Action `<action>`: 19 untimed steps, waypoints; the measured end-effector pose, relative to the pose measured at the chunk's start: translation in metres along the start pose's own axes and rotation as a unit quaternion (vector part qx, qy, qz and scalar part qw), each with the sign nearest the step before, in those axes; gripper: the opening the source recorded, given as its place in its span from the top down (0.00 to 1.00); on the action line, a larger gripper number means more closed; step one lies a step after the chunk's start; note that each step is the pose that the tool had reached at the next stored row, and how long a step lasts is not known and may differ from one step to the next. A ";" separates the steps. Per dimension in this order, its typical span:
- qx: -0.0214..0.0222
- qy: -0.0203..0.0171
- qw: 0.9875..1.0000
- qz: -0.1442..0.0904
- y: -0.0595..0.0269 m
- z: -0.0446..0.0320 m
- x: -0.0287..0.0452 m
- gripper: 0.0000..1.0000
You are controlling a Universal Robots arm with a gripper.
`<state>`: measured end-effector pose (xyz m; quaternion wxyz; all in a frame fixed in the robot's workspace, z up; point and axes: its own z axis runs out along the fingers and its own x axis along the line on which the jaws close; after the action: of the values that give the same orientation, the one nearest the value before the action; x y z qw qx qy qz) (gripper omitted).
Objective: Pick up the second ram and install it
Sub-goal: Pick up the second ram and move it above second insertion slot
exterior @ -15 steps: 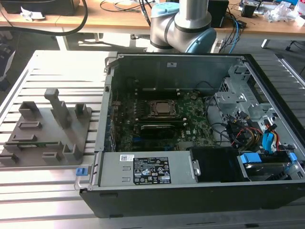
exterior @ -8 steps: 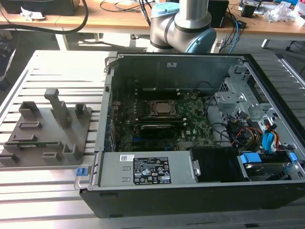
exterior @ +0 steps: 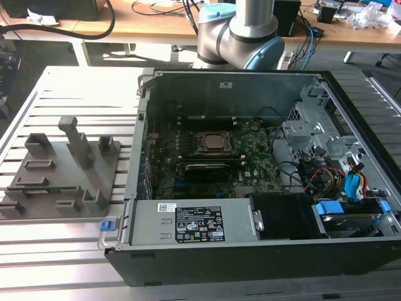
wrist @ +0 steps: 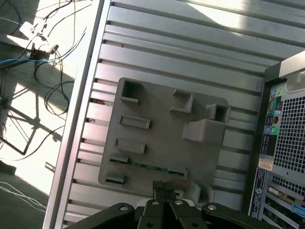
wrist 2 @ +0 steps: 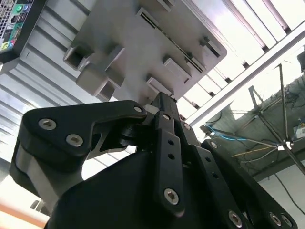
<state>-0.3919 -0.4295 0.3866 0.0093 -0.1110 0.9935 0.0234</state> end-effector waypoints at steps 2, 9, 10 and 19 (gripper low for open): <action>-0.001 0.001 1.000 -0.023 0.0001 0.0000 0.0000 0.89; -0.002 0.004 0.995 -0.096 0.0006 0.0000 -0.0002 0.89; -0.002 0.005 0.994 -0.107 0.0007 0.0000 -0.0002 0.89; -0.005 0.011 0.972 -0.236 0.0011 0.0001 -0.0003 0.89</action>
<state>-0.3919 -0.4284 0.3866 0.0034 -0.3422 0.9393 0.0246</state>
